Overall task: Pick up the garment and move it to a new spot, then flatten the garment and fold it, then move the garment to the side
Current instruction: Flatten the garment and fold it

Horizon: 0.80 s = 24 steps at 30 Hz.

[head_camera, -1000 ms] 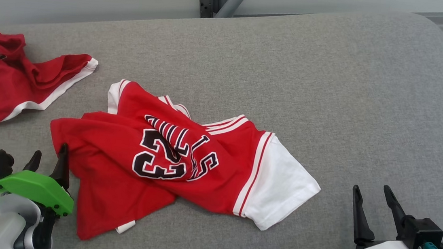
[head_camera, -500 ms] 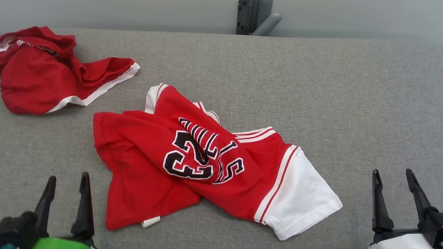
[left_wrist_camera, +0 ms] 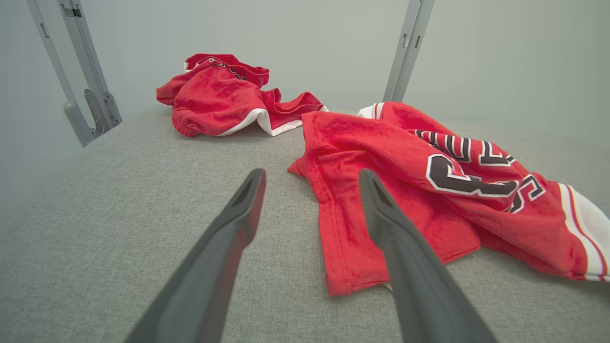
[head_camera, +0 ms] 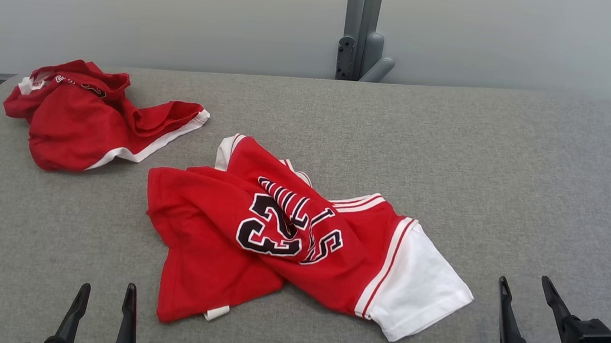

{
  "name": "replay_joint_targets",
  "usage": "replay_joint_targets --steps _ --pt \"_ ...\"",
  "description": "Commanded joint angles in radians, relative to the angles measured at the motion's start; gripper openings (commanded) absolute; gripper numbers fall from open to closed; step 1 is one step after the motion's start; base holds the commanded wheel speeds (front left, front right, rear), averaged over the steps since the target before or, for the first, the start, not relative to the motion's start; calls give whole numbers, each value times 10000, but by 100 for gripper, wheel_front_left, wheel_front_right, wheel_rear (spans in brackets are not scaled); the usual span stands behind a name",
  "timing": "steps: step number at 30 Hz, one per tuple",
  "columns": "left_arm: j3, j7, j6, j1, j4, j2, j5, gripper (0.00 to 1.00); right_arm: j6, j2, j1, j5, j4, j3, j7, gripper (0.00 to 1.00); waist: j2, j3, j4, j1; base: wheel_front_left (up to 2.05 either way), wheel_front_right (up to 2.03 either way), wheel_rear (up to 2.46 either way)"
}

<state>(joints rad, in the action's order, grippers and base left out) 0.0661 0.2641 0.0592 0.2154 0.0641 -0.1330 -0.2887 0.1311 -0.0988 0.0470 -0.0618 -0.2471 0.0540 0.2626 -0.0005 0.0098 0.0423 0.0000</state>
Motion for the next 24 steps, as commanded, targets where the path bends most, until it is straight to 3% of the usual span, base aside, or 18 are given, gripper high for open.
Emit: replay_joint_targets --steps 1,9,24 --pt "-211 3 211 5 28 128 227 100 -7 57 95 42 -35 -3 35 100 5 19 -57 0 0 0 0" --pt "-608 3 617 -199 232 370 573 100 -7 129 -23 6 -164 -123 35 100 5 27 -125 0 0 0 0" --pt "-564 3 725 -471 451 436 596 100 -7 -295 -499 -296 52 -802 35 100 5 -31 -228 0 0 0 0"
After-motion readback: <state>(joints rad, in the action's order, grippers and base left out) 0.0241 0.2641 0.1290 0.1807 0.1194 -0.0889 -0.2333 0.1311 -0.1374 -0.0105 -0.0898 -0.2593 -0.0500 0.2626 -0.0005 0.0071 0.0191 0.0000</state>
